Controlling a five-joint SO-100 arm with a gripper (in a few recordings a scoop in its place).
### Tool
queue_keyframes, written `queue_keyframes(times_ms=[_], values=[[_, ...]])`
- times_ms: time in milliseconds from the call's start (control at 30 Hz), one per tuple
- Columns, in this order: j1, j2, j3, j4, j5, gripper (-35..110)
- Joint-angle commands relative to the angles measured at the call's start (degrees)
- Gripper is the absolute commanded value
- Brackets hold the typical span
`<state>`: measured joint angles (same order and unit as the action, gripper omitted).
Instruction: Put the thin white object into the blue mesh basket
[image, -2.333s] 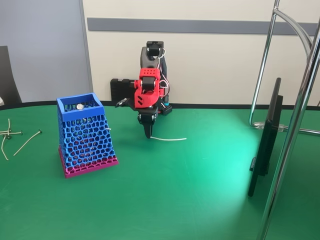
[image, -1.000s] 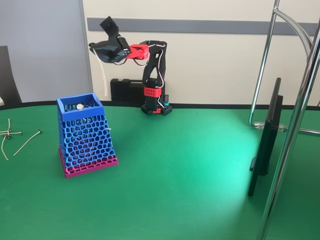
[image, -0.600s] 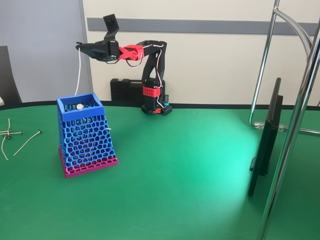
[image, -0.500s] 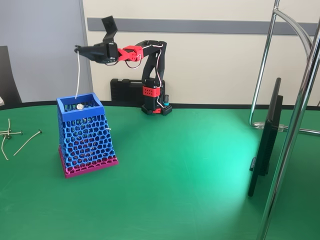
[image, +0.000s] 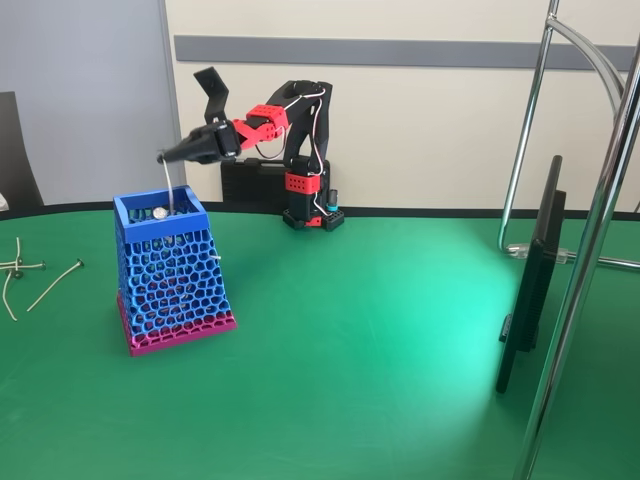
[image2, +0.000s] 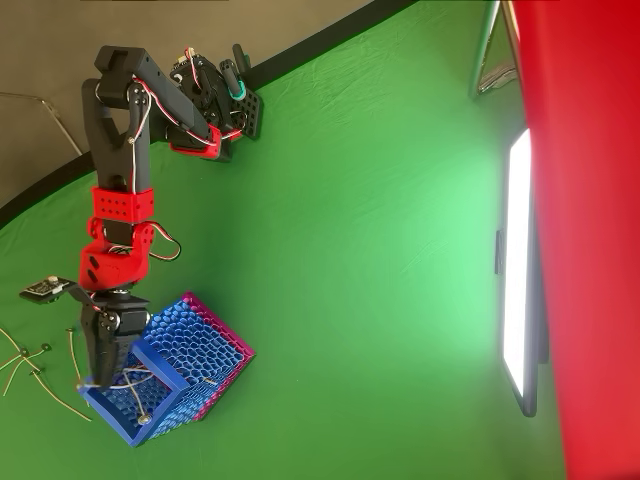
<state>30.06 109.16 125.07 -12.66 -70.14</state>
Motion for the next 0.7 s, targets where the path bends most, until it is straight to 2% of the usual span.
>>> queue_keyframes(times_ms=[0,400,667], values=[[-1.76,4.04,1.05,1.67,1.05,11],[-8.79,13.01,6.68,3.96,7.21,19],[-17.14,27.95,14.85,5.54,14.68,22]])
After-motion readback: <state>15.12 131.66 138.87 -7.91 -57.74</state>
